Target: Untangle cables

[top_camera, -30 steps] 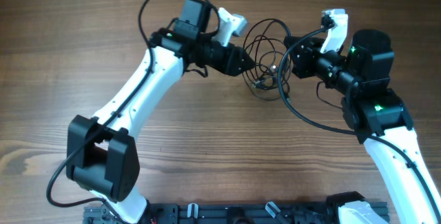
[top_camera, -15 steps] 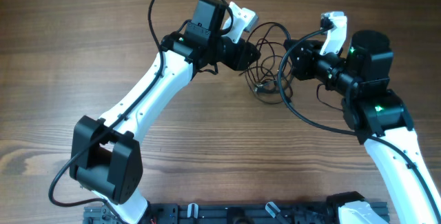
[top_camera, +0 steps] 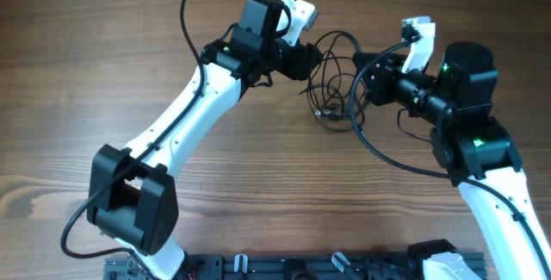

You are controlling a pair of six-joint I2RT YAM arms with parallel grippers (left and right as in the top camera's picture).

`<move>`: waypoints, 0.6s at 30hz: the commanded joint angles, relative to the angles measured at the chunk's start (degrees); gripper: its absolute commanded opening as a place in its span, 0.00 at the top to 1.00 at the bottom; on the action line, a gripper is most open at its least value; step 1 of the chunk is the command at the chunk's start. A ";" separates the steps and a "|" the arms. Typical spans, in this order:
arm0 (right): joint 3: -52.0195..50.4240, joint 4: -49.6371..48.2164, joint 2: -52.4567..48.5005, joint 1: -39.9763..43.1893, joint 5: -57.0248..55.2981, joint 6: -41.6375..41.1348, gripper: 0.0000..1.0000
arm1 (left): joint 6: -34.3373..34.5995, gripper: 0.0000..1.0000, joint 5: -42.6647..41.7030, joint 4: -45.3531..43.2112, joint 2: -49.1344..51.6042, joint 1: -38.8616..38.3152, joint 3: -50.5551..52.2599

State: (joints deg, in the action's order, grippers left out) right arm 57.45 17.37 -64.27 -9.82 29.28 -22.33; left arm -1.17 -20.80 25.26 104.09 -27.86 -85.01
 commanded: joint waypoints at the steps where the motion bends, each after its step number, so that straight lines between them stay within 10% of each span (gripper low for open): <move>1: 0.83 -0.20 1.25 0.13 3.85 -0.37 0.96 | 0.39 0.38 0.13 -1.44 2.47 0.00 -0.04; 3: 0.83 -0.17 1.25 0.13 3.82 -0.35 0.96 | 0.37 0.57 -1.70 -1.97 3.63 0.00 -0.04; 5: 0.83 -0.13 1.25 0.13 3.78 -0.35 0.96 | 0.46 0.96 -2.75 -1.90 4.48 0.00 -0.04; 18: 0.83 9.38 1.01 0.13 -20.72 -0.42 0.96 | 1.64 0.96 -2.69 -2.84 -4.52 3.26 -0.07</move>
State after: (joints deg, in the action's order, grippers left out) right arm 57.47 25.54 -64.25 -9.82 18.79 -22.50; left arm -0.10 -22.61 22.85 106.08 -25.69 -85.01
